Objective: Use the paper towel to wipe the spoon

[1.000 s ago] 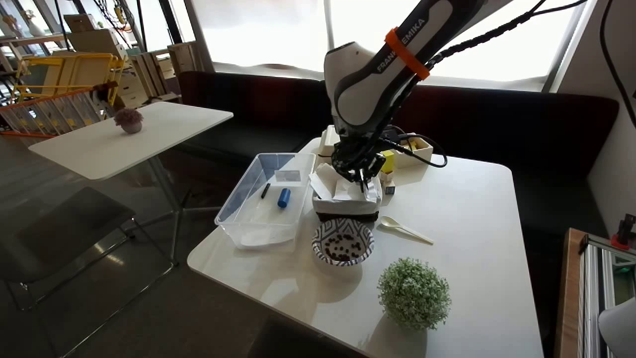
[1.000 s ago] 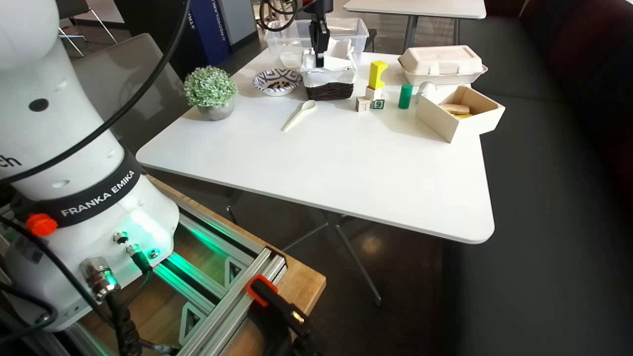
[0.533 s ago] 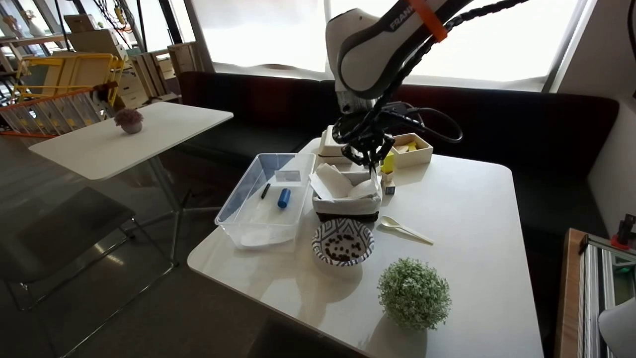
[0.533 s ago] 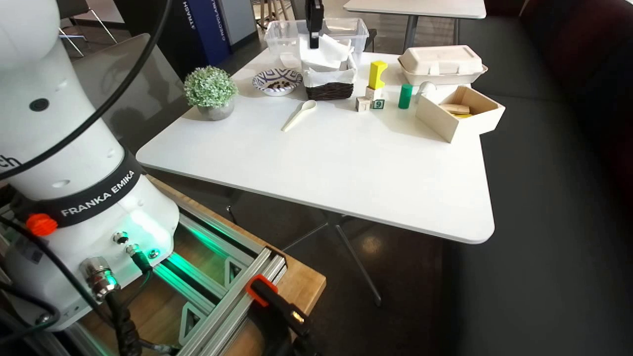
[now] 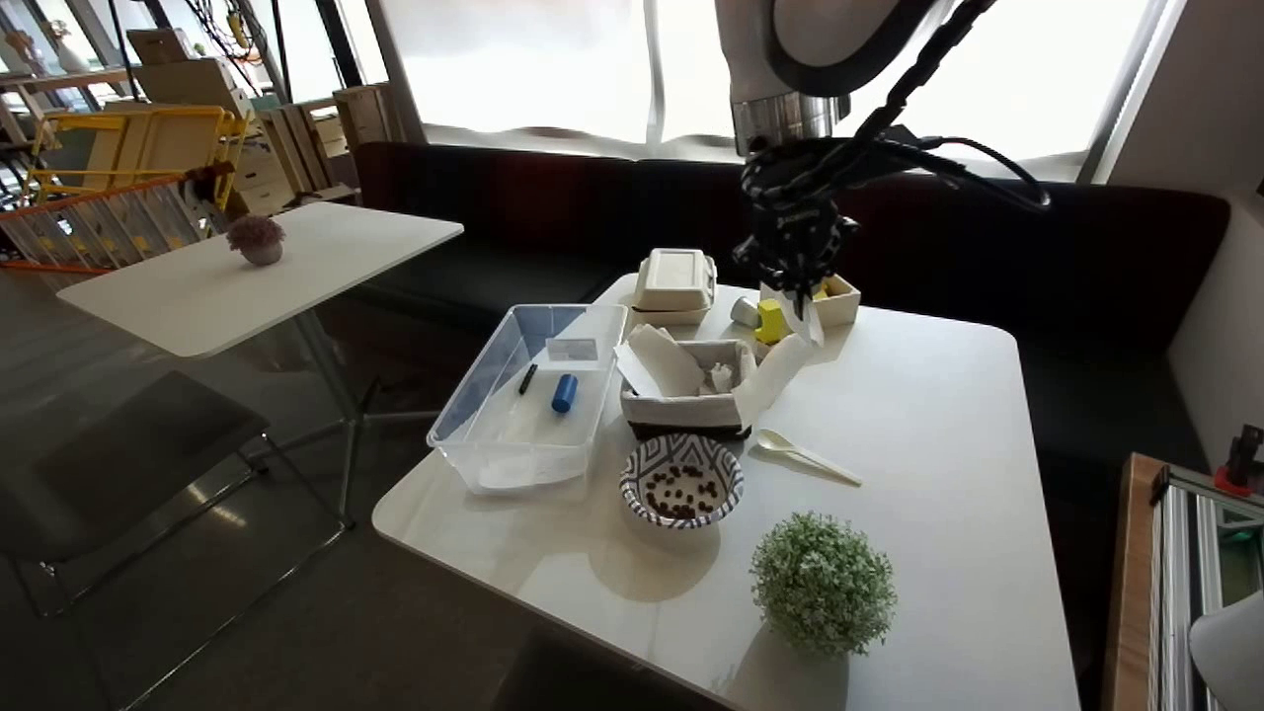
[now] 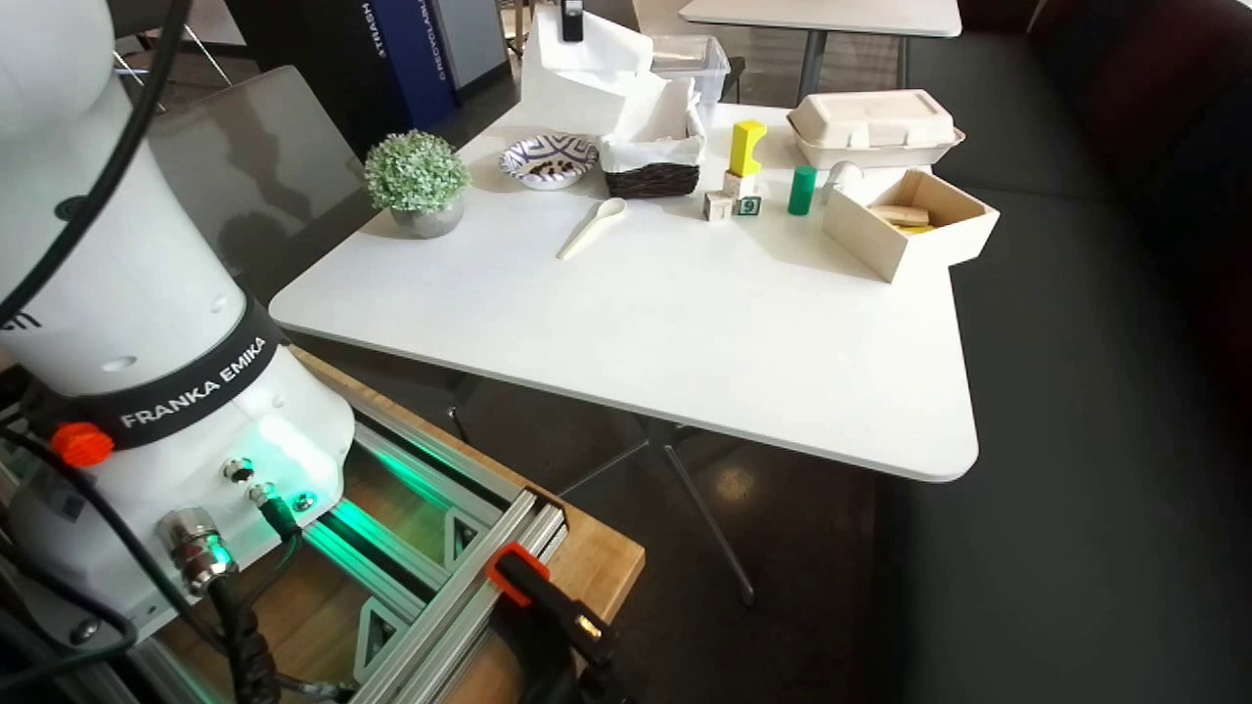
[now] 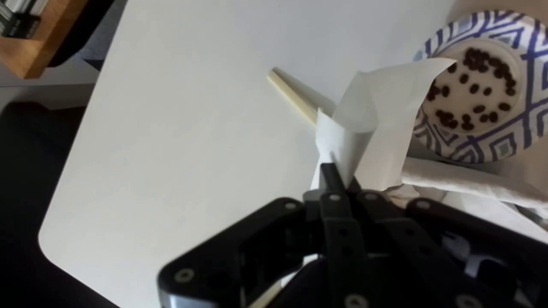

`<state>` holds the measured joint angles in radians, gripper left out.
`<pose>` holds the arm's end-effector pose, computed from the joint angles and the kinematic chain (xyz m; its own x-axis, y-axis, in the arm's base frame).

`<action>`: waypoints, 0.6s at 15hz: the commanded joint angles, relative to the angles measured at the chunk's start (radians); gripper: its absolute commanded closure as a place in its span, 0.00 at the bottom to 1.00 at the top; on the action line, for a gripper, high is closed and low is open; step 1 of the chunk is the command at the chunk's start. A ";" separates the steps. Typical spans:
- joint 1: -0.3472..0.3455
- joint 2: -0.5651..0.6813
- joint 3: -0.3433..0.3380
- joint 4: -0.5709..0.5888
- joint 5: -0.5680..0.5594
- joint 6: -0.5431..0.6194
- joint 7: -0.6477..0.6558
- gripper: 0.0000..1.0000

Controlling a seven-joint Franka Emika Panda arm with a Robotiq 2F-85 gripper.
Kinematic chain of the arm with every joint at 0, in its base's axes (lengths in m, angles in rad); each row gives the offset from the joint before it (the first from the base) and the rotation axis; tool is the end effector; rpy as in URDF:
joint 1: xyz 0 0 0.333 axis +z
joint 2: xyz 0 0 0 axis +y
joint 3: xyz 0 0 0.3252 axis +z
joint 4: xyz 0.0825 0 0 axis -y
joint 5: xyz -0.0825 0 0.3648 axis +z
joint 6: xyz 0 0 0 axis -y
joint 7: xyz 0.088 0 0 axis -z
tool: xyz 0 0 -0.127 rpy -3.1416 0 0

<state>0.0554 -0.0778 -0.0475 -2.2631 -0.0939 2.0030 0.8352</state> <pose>0.4664 -0.0038 0.3801 0.7050 -0.7059 -0.0686 -0.6864 -0.7034 0.1844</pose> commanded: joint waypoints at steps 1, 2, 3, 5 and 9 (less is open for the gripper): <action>-0.048 -0.088 0.008 -0.133 0.034 0.007 -0.029 1.00; -0.045 -0.041 0.026 -0.060 0.009 -0.010 -0.008 0.99; -0.055 -0.053 0.025 -0.085 0.010 -0.010 -0.013 0.99; -0.066 -0.064 0.023 -0.106 0.011 -0.010 -0.017 0.99; -0.055 -0.013 0.041 -0.102 0.028 0.007 -0.028 1.00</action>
<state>0.0066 -0.1336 -0.0355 -2.3687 -0.0870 1.9949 0.8211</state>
